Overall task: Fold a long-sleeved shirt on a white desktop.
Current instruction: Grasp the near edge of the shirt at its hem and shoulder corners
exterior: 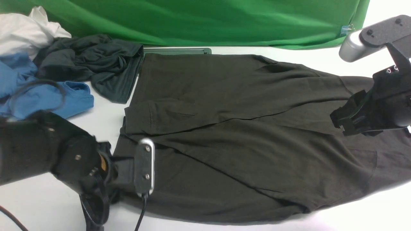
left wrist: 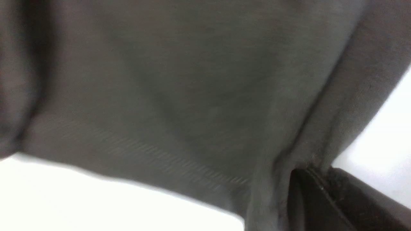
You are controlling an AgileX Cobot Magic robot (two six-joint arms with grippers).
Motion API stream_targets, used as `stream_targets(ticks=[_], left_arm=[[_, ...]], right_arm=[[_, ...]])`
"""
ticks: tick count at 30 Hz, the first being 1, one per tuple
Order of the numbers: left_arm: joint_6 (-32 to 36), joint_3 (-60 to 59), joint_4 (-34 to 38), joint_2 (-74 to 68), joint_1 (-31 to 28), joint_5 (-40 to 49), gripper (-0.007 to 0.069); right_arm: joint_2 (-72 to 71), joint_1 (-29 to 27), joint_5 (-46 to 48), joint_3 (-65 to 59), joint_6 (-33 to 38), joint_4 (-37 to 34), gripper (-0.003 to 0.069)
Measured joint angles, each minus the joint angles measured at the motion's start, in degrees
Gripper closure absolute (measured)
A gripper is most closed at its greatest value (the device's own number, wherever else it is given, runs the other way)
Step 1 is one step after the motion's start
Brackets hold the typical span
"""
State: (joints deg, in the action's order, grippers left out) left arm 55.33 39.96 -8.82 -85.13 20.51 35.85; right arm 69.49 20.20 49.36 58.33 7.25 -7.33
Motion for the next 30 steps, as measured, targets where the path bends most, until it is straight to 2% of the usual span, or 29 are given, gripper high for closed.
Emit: stream_targets(ticks=[5,10,16,23,30], left_arm=[[-0.82,0.25,2.29,6.37,0.0,2.03,0.0605],[-0.82,0.27,8.82,14.19,0.0,8.62,0.0605],[-0.69,0.27,10.07,19.13,0.0,9.36,0.0605],[6.26,0.27,13.81,14.11,0.0,9.19,0.0605],[7.63,0.27,11.09,5.33,0.0,9.78,0.0605]], right_arm=[[0.0,0.0,0.26,0.0,-0.08,0.0,0.0417],[0.0,0.0,3.83,0.0,-1.7,0.18,0.0417],[0.0,0.0,5.74,0.0,-3.16,1.52,0.0417],[0.0,0.0,4.15,0.0,-3.41,1.66,0.0417],[0.0,0.0,3.85,0.0,-2.36,1.71,0.0417]])
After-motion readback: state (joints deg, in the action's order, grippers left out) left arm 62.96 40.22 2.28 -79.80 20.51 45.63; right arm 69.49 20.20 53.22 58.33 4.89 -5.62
